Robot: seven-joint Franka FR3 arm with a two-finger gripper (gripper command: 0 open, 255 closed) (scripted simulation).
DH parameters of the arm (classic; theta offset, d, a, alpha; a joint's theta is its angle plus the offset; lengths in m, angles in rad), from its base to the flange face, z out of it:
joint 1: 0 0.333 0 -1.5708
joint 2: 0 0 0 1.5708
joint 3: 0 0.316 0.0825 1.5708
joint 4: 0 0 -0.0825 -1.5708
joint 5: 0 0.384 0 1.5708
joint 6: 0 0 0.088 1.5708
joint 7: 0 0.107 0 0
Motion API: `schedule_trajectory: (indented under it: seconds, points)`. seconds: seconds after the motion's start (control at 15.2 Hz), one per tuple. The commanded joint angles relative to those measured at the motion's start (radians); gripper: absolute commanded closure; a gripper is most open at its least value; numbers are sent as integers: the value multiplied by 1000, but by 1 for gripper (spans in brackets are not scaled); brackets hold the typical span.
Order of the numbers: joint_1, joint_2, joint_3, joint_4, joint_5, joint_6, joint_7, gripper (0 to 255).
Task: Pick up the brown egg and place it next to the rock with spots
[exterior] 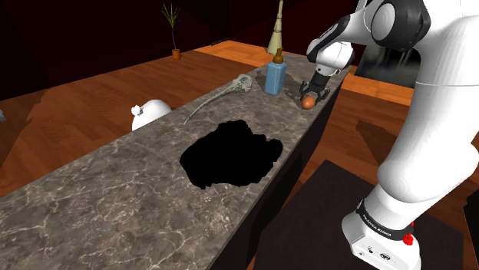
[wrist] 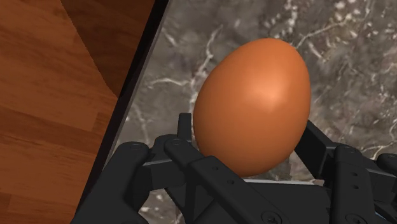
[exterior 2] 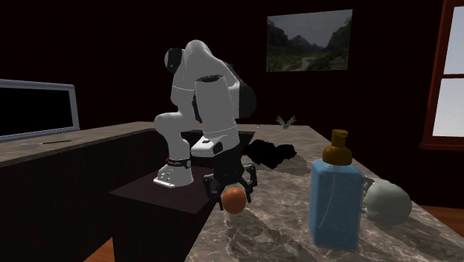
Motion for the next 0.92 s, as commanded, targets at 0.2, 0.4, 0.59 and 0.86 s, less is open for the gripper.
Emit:
schedule_trajectory:
  seconds: [0.2,0.4,0.59,0.86]
  points:
    - [5,-23,-7,11,-19,-30,17,255]
    - [9,-45,-14,25,-38,-61,34,255]
    - [12,-65,-19,40,-55,-92,49,255]
    - [16,-89,-25,64,-76,-136,69,255]
